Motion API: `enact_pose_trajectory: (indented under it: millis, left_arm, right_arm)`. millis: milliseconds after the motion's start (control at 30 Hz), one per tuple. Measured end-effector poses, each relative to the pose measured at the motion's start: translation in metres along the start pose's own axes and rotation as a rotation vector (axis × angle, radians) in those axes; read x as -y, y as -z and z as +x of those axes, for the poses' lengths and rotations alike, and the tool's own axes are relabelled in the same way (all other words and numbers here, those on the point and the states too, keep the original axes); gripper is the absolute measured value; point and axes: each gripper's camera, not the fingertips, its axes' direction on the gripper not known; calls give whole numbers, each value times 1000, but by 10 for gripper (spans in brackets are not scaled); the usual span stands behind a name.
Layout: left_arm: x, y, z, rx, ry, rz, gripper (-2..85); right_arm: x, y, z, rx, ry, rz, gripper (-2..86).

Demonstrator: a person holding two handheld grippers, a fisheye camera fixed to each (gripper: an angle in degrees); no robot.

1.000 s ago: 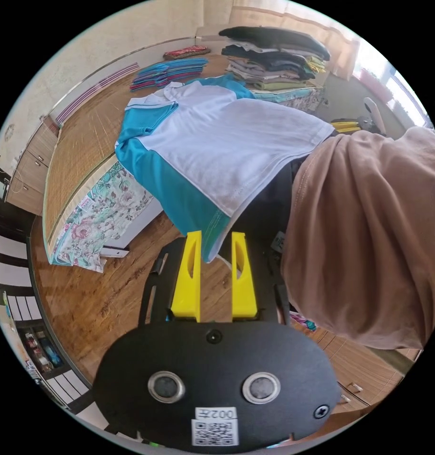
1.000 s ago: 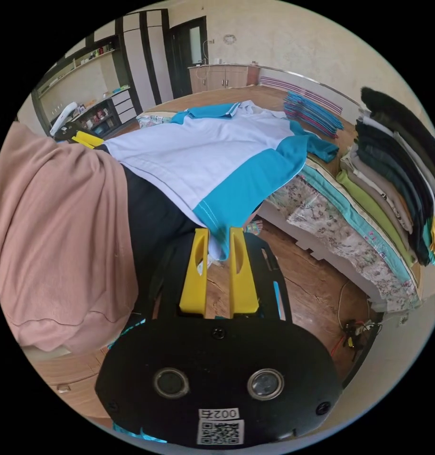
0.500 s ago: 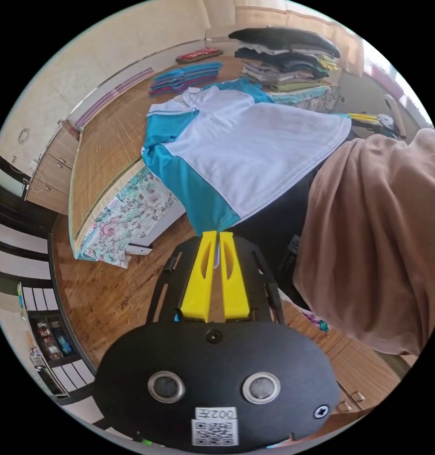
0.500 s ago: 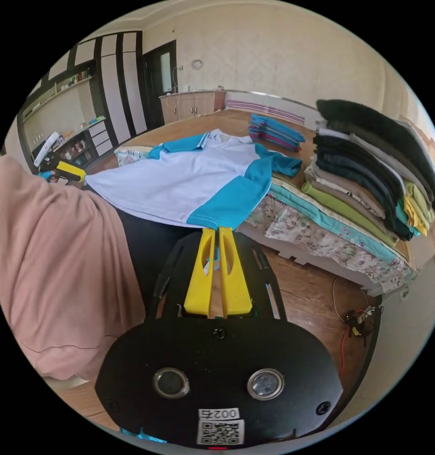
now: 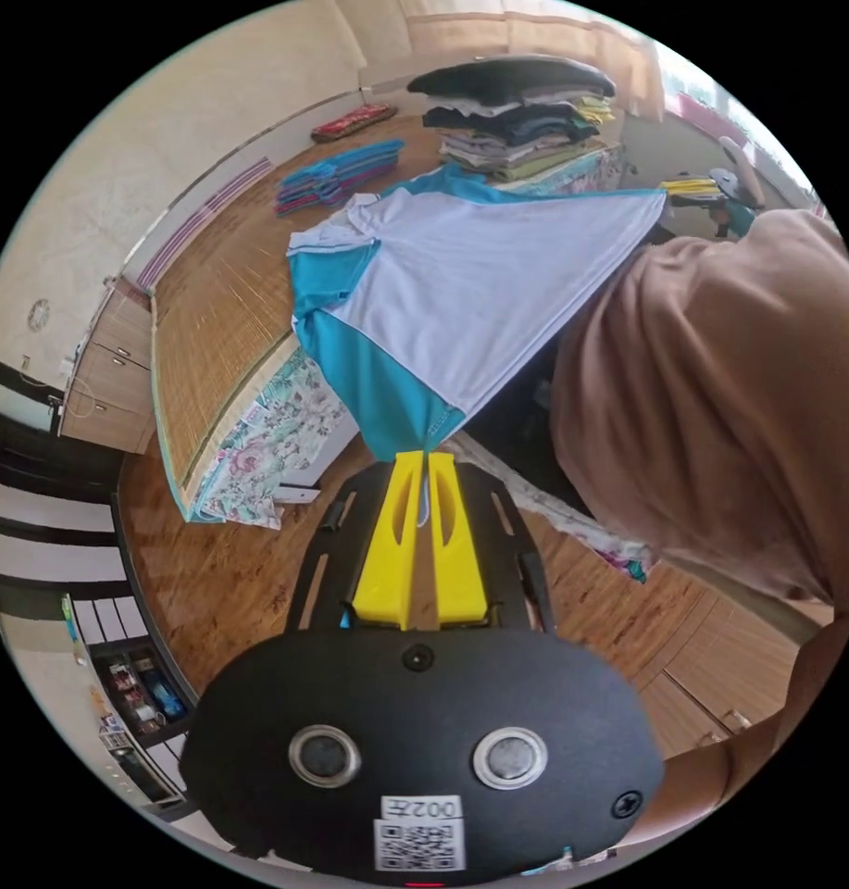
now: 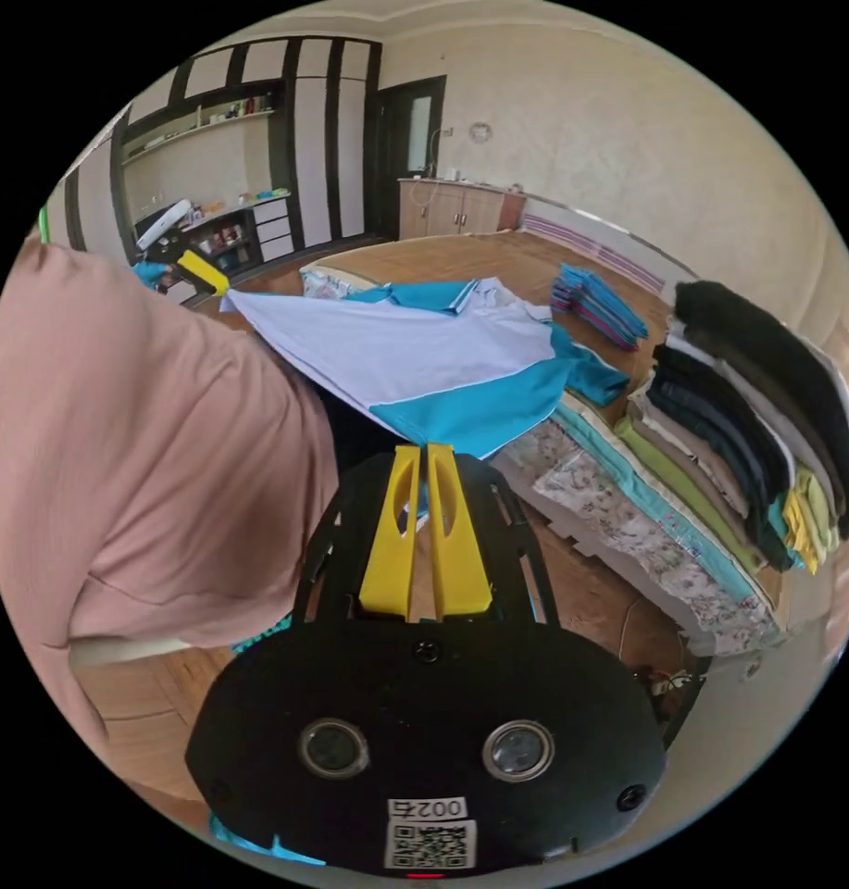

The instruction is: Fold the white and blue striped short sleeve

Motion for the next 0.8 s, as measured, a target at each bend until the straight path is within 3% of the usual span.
enact_pose_trajectory:
  millis: [267,433,667,800]
  left_arm:
    - [15,-32,-5,-89,47,-14,-11]
    - [27,-22,-28,-41,146,18,-4]
    - [88,-18,-65,19,306,203,-8]
    - [161,-35,-84,37,363,269,-9]
  right_arm:
    - [-10,-24,24,198,-3,-85,15]
    - [-2,-5,62,277,-8,-107,35]
    - [58,-26,126,-129,-115,58,57]
    - [115,-74,181,-207,-294,182,68]
